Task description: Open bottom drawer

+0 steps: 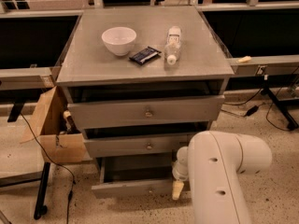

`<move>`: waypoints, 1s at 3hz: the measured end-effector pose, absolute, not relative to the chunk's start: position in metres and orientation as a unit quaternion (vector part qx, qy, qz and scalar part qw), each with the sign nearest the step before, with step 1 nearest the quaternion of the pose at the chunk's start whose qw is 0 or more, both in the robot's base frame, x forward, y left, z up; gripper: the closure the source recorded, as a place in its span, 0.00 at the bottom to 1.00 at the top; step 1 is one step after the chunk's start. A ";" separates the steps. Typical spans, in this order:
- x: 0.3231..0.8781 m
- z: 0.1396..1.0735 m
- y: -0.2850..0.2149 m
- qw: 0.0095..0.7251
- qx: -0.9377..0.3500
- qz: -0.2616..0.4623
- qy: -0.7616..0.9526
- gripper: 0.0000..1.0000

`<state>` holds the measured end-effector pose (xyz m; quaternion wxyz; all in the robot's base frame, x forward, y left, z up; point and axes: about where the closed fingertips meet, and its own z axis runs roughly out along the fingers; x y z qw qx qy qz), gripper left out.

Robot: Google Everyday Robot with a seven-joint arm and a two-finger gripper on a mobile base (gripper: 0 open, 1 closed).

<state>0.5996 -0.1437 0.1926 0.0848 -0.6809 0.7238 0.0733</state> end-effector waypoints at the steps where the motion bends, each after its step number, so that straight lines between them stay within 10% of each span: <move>1: 0.603 0.190 -0.144 0.090 -0.686 0.090 0.717 0.00; 3: 0.578 0.156 -0.150 0.158 -0.671 0.236 0.685 0.00</move>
Offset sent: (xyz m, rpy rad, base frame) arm 0.0259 -0.0273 -0.0213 0.3896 0.0453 0.1050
